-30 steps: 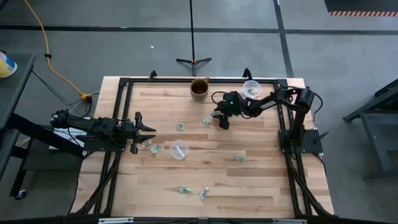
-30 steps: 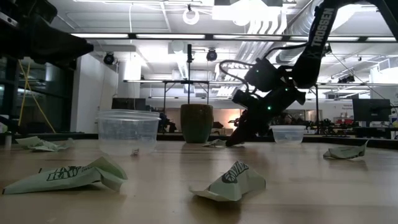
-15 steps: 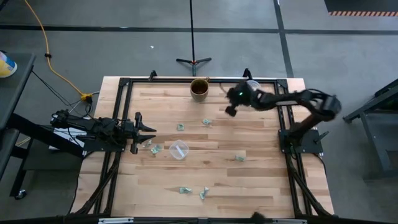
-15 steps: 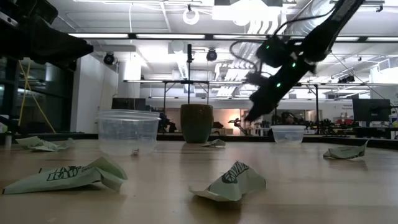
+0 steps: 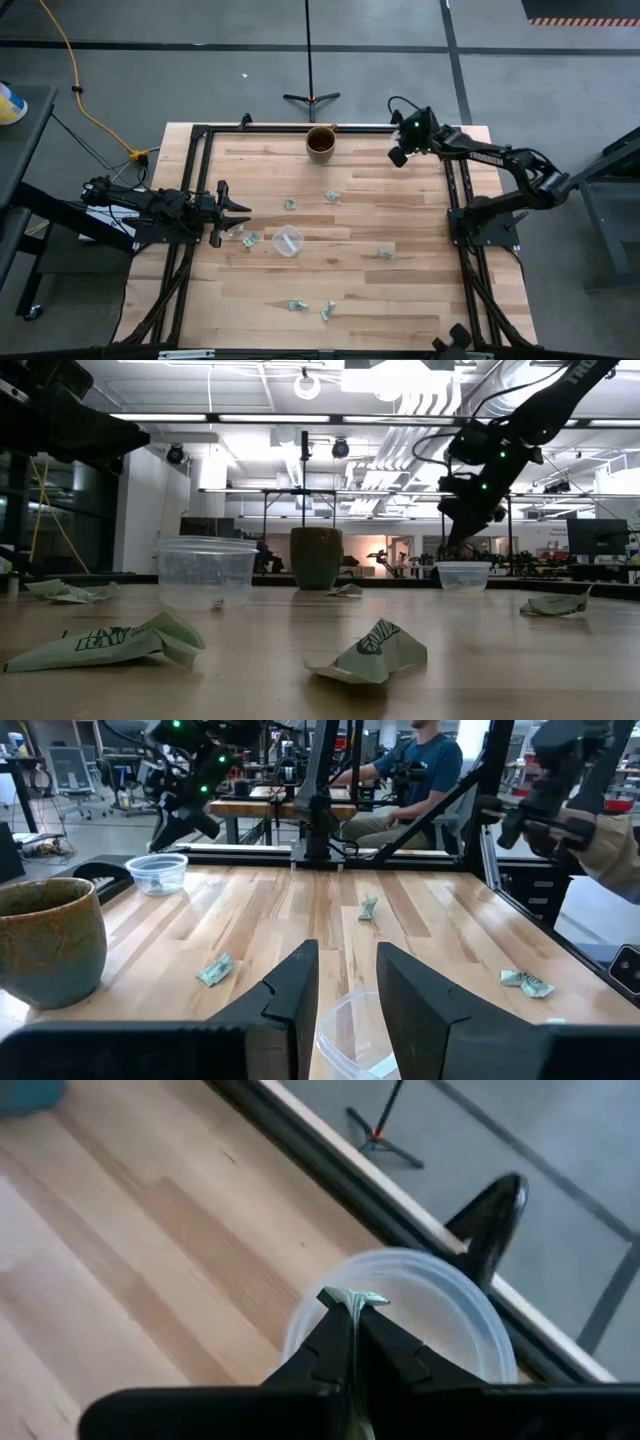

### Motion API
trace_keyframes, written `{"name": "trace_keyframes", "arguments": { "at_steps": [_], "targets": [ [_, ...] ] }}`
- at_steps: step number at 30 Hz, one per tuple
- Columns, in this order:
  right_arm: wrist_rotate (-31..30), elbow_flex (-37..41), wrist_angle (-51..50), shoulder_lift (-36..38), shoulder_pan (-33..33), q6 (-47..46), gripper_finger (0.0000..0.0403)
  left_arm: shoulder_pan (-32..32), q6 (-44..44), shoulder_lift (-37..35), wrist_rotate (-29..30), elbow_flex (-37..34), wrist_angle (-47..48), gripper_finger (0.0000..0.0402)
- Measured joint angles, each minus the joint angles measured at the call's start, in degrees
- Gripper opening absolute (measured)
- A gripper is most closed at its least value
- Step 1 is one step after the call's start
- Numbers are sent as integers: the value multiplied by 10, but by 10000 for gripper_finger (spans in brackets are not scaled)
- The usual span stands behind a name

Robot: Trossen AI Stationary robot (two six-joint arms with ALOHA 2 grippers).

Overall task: Pick and place items into bin
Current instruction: Put the stevia packet into the top transparent bin

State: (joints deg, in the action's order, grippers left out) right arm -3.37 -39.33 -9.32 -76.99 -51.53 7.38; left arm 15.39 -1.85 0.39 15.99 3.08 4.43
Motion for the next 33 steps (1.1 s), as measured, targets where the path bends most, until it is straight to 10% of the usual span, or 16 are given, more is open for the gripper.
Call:
{"name": "trace_keyframes", "arguments": {
  "at_steps": [9, 18, 25, 33],
  "targets": [
    [49, 0, -16, 1, -38, 2, 33, 0, 0, 0, 1, 0, 0, 140],
    [58, 0, -4, 1, -39, 1, 147, 0, 0, 0, 1, 0, 0, 140],
    [451, 0, 105, 1, 45, 37, 204, 0, 0, 0, 3, 0, 0, 140],
    [245, 0, 138, -38, 239, 129, 207, 0, 0, 0, 3, 0, 0, 140]
  ]
}}
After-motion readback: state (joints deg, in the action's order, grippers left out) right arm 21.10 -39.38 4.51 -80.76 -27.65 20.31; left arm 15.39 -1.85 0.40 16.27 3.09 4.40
